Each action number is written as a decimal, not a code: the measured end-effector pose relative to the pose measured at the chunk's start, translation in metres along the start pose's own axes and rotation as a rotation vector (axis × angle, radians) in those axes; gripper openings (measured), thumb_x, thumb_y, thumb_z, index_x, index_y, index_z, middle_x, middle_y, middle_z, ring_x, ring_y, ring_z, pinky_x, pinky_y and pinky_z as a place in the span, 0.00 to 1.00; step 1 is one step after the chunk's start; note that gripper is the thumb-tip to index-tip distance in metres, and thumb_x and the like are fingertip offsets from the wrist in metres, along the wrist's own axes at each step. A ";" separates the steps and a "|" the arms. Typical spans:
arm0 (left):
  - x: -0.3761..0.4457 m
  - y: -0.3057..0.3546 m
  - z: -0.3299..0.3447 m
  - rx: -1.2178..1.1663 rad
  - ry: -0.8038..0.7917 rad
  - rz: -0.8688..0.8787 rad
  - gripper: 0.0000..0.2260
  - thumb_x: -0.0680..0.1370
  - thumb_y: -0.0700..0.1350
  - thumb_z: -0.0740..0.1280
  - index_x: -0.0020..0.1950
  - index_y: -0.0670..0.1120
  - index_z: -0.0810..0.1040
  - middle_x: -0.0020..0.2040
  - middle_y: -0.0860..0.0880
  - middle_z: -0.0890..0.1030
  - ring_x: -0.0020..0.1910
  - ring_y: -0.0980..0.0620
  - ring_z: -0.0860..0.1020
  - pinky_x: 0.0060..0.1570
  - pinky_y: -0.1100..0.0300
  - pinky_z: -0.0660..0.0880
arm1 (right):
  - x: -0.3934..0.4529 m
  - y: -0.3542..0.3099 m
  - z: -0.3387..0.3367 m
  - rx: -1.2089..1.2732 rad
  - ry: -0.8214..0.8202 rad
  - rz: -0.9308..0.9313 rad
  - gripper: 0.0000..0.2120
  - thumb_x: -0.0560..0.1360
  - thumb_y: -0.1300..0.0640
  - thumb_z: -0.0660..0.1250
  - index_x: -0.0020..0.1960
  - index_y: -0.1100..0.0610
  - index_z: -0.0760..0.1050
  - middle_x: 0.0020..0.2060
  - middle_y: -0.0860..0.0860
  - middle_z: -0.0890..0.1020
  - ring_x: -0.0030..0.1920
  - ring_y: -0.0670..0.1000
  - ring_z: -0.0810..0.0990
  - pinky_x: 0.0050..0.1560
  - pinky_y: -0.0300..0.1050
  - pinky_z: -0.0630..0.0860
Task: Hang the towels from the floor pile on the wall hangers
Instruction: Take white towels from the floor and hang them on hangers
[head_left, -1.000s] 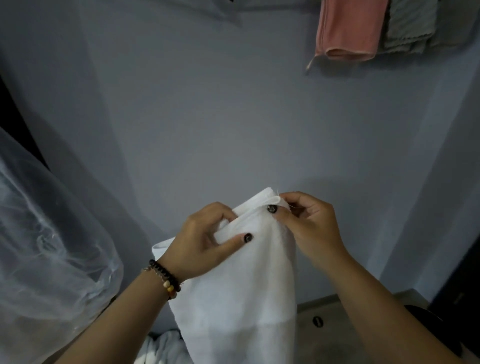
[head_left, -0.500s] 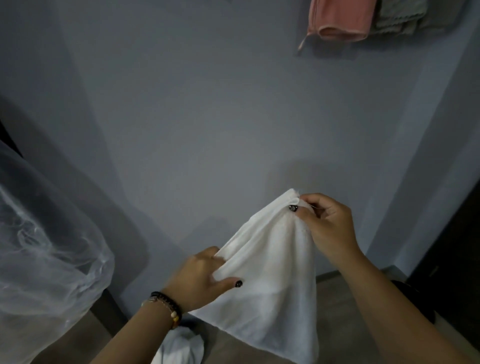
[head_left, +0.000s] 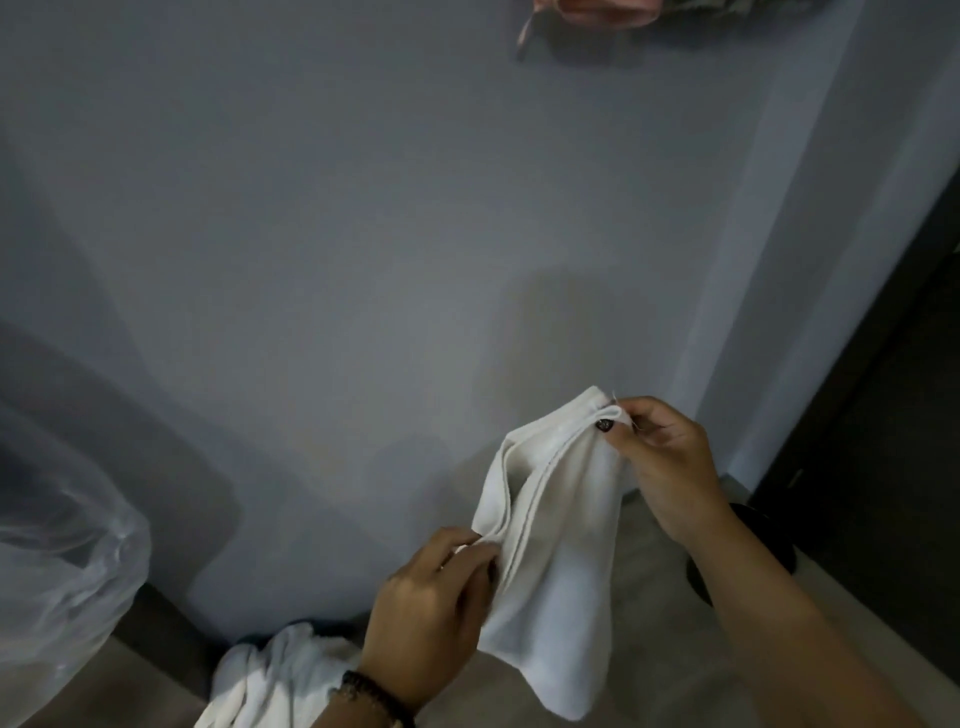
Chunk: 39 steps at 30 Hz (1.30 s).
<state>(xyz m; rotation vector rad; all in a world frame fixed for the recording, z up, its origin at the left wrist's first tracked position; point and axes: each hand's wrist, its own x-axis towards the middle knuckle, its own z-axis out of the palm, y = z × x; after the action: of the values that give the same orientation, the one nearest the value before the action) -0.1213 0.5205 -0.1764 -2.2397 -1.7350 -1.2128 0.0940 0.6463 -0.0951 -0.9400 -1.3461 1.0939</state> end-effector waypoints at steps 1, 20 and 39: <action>0.001 0.005 0.004 0.010 -0.005 -0.036 0.08 0.75 0.47 0.68 0.53 0.52 0.81 0.53 0.55 0.79 0.40 0.54 0.80 0.32 0.61 0.76 | 0.001 0.000 -0.003 0.006 -0.002 0.012 0.12 0.73 0.65 0.70 0.40 0.48 0.83 0.38 0.47 0.84 0.41 0.46 0.80 0.47 0.45 0.76; 0.003 -0.037 0.021 0.027 -0.307 -0.516 0.15 0.62 0.36 0.73 0.35 0.53 0.71 0.36 0.51 0.78 0.35 0.45 0.78 0.36 0.59 0.73 | 0.003 0.030 -0.048 -0.141 0.310 0.105 0.02 0.72 0.60 0.72 0.43 0.54 0.82 0.41 0.53 0.84 0.42 0.48 0.80 0.49 0.47 0.76; 0.036 -0.038 0.007 0.259 -0.481 -0.624 0.04 0.75 0.45 0.66 0.42 0.54 0.76 0.51 0.50 0.81 0.50 0.48 0.79 0.45 0.61 0.73 | 0.012 0.058 -0.062 -0.191 0.340 0.115 0.03 0.73 0.61 0.71 0.42 0.54 0.81 0.37 0.51 0.83 0.38 0.47 0.78 0.42 0.40 0.74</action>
<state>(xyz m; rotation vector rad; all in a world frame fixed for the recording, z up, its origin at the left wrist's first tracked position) -0.1478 0.5662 -0.1751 -2.0017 -2.7202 -0.4420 0.1513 0.6784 -0.1504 -1.2943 -1.1379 0.8519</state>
